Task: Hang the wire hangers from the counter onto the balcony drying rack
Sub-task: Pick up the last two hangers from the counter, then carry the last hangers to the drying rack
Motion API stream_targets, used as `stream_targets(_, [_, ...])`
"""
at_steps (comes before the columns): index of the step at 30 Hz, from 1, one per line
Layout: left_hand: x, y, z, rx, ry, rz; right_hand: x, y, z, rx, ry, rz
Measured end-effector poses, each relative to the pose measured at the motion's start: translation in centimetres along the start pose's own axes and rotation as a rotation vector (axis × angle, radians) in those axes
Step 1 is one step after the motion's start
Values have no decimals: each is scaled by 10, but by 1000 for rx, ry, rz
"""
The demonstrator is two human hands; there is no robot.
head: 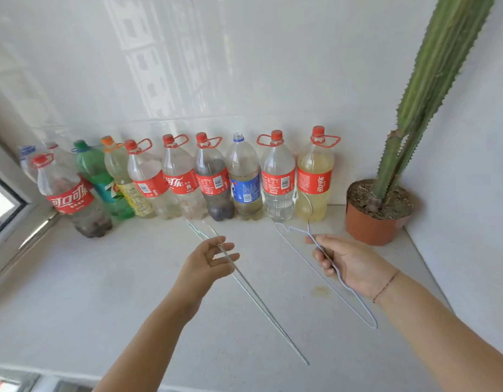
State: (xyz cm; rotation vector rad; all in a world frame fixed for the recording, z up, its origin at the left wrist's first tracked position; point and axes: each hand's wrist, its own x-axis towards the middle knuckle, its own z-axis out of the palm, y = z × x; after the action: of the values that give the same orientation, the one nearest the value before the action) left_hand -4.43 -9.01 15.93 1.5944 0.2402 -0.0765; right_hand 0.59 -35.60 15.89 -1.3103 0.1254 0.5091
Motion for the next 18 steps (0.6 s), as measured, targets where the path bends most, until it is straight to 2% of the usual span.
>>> stream_targets(3, [-12,17,-13,-184,35,-14,10,-6,40,-8,-86,22])
stream_targets(5, [-19,29,-23,-257,130,-12,15,-13,68,0,-164,38])
stream_targets(14, [-69,85,-74,-345,607,31,25,-57,190,43,-633,125])
stream_targets(18, [-103,115,-89,-369,688,50,17,-84,237,4,-831,121])
